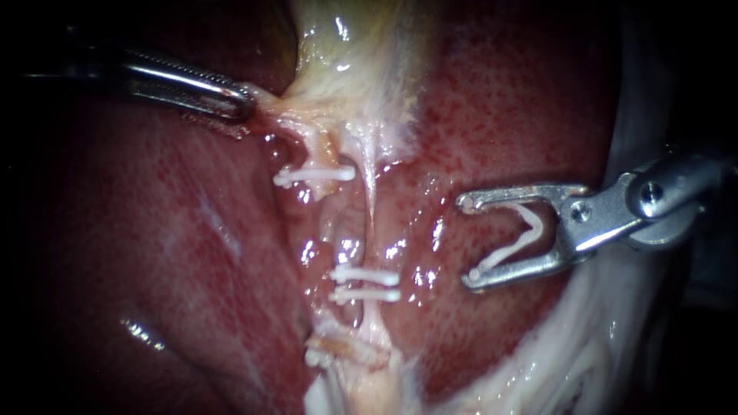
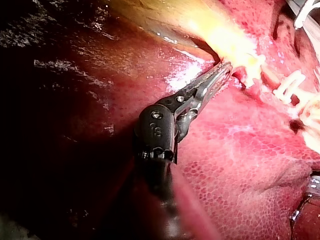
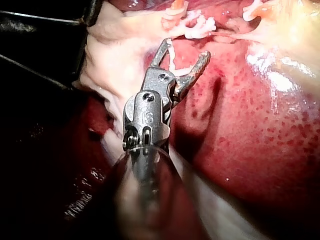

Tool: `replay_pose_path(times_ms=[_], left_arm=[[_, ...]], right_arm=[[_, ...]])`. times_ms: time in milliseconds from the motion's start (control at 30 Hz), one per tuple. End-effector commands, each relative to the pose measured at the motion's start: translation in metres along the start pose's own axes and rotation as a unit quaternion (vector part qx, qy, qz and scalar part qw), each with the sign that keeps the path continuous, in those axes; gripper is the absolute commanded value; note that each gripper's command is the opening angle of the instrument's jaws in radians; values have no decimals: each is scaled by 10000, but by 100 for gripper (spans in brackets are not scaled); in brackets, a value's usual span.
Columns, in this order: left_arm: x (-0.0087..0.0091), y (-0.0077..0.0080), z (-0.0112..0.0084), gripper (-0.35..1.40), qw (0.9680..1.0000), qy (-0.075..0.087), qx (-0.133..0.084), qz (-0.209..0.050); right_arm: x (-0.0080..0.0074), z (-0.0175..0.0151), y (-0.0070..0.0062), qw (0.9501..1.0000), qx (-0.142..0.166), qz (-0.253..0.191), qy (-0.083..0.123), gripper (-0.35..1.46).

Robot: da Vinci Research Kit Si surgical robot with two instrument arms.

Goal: Clipping third clip right tube

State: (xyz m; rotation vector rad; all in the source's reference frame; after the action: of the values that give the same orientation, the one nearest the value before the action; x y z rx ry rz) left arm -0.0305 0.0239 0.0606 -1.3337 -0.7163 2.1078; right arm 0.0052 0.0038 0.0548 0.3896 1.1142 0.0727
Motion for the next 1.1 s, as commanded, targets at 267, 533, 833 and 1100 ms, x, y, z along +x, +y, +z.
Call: replay_pose_path(times_ms=[267, 533, 833, 1100], left_arm=[[44, 15, -52, -35, 9998, 164, 118, 10], [50, 25, -56, -35, 9997, 200, 158, 46], [50, 26, -52, -35, 9996, 206, 191, 46], [50, 27, -50, -35, 9996, 207, 200, 47]], right_arm=[[1, 2, 1, 10000, 27, 6, -6, 50], [8, 21, 8, 9981, 34, 563, 250, 50], [12, 63, 26, 9905, 103, 1248, 564, 50], [1, 110, 43, 9827, 217, 1704, 699, 50]])
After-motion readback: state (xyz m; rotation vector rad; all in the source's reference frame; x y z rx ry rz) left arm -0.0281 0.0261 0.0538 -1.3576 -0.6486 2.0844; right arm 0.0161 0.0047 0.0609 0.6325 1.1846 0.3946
